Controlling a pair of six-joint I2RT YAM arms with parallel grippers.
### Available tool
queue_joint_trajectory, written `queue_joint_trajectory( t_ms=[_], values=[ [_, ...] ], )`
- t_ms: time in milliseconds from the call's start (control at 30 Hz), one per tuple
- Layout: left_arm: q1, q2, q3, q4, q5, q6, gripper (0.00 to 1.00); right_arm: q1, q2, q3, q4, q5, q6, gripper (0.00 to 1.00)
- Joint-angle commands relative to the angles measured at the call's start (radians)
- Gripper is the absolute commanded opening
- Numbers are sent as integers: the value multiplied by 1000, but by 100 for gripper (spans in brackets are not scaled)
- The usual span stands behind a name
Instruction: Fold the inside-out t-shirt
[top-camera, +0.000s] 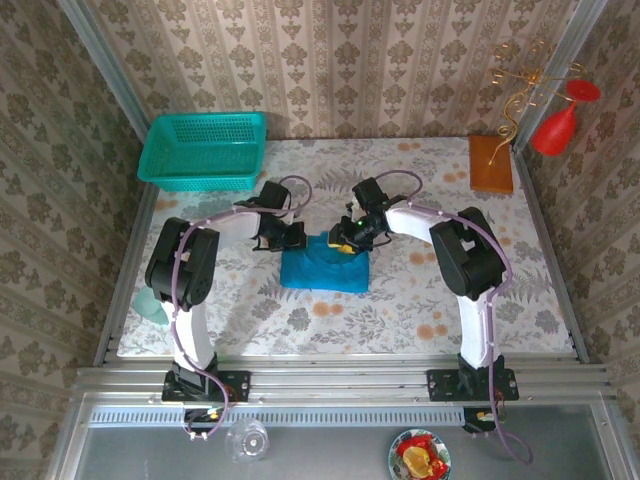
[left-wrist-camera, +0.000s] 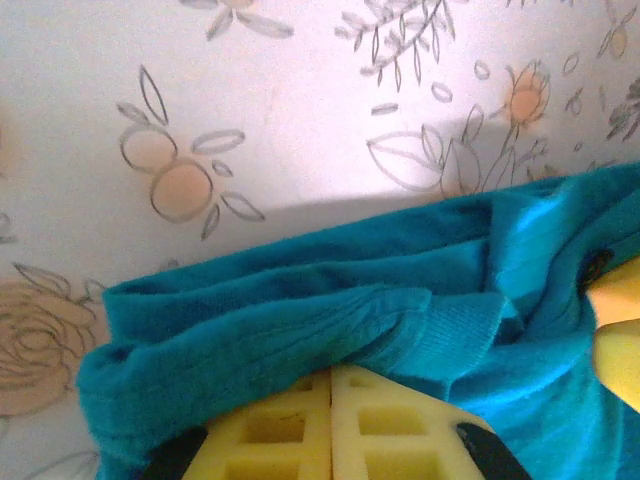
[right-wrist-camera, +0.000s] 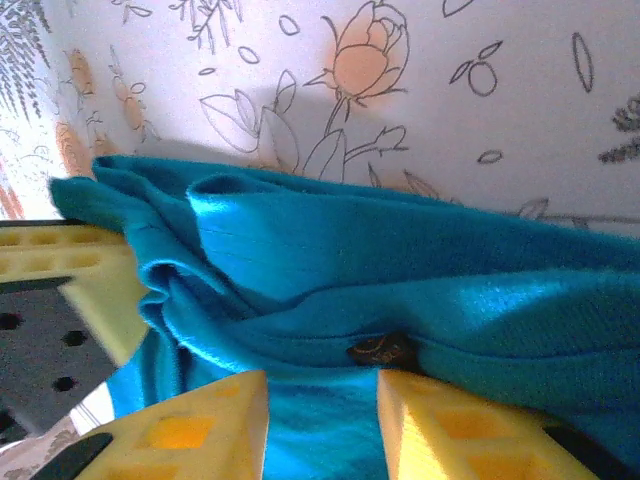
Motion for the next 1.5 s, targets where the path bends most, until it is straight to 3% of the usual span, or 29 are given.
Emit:
queue_joint_trajectory(
  t_ms=[0,167,333,633,833,1000,1467],
  values=[
    [15,52,-1,-42,-59,31,7,-5,21,21,-29,33,1,35],
    [18,-18,-53,16,-54,18,8,-5,-82,1,-62,41,-32,34],
    [19,-130,-75,35,-30,-3,16,-10,-229,-58,-134,87,-69,36],
    [-33,-291,-123,-63,-40,25,15,-28,-321,-164,-309,215,-136,41],
    [-72,-231,-207,-44,-50,9,9,-25,-290,-194,-311,244,-156,48],
    [-74,-150,-236,-53,-144,26,3,-21,-230,-190,-260,207,-162,54],
    [-74,-103,-229,-55,-170,42,2,-13,-148,-184,-104,47,-112,49]
  ],
)
